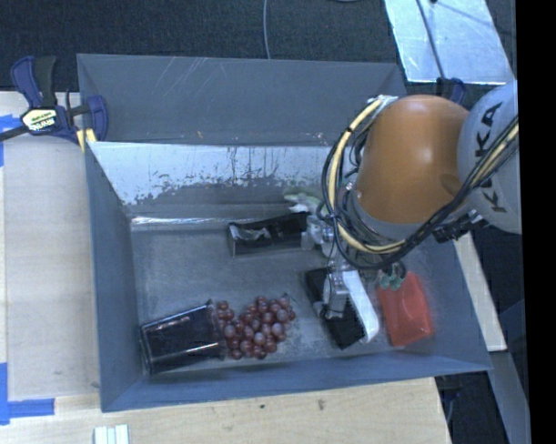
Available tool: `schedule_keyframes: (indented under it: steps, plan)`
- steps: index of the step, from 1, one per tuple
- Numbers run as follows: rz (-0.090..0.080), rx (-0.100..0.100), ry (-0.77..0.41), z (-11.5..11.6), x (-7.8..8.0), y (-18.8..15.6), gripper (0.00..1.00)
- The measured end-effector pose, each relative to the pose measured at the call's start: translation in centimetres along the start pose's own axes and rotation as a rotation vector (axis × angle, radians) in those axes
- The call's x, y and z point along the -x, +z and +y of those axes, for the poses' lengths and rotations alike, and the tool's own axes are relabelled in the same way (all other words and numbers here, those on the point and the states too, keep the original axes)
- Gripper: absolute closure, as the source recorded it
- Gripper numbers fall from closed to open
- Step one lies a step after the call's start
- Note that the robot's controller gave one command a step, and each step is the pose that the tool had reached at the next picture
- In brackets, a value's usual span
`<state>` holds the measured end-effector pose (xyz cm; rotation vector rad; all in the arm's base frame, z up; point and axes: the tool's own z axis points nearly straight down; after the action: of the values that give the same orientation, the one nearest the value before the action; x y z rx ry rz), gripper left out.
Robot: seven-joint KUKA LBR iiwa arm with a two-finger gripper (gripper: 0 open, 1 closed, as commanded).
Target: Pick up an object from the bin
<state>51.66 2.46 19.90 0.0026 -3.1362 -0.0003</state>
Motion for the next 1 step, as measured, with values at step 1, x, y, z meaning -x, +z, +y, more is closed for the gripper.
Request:
schedule_keyframes:
  steps: [1]
  plan:
    - [-0.009,0.000,0.001,-0.01,0.17,-0.43,0.00]
